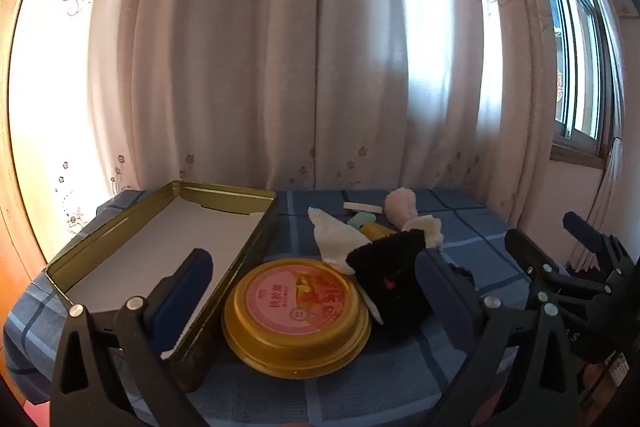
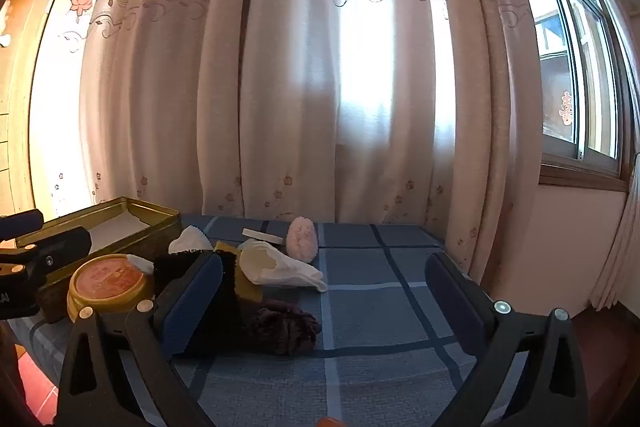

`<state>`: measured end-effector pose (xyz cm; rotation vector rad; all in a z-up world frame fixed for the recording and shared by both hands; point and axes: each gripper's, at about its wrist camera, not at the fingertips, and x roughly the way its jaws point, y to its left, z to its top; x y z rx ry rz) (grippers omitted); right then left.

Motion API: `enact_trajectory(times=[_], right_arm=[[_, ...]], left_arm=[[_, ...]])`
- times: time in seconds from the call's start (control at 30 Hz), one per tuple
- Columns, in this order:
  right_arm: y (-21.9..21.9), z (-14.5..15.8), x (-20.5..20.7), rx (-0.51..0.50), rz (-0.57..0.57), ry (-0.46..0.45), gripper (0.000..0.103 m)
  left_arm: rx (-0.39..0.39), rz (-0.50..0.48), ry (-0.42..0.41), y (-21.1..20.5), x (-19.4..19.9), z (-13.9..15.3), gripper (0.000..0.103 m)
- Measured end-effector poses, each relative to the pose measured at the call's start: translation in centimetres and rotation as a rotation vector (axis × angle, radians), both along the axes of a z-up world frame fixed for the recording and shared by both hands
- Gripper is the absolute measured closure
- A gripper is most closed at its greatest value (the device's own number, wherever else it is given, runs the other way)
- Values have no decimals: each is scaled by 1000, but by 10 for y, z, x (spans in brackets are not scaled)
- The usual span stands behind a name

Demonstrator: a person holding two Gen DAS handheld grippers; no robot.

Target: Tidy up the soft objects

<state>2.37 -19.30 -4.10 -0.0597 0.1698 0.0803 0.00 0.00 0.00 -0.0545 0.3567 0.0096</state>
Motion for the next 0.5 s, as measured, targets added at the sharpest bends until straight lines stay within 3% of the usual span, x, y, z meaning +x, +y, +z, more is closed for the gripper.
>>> enact_trajectory(times=[0.5], right_arm=[[1,-1,-2,12,9,-1,1]], left_arm=[[-13,3,-6,-4,-2,0,0]])
